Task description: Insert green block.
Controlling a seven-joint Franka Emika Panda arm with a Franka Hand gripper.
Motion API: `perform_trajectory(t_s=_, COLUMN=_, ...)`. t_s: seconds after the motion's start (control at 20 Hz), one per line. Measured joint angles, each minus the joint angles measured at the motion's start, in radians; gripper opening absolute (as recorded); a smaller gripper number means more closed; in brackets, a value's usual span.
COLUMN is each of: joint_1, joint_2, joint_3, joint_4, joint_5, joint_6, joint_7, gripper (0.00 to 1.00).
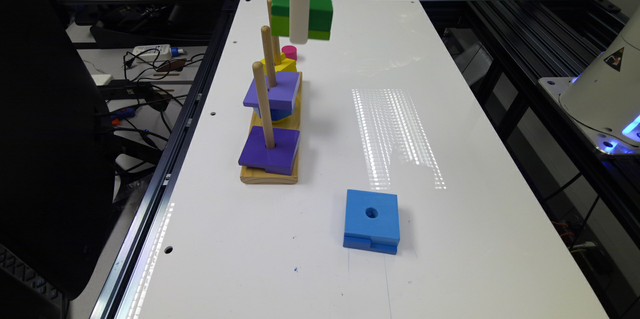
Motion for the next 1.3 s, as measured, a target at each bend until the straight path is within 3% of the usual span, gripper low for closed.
perform_trajectory(t_s=0.5, joint_1=0.001, joint_2=0.054, joint_3=0.003, joint_4=0.007, joint_5=-0.0183, joint_6=0.054, joint_7=0.011, gripper=0.00)
perform_trajectory(t_s=1.3, joint_1=0.001, joint_2=0.081, joint_3=0.003, joint_4=0.014, joint_5=-0.0223, joint_6=0.074, joint_7=0.012, gripper=0.00)
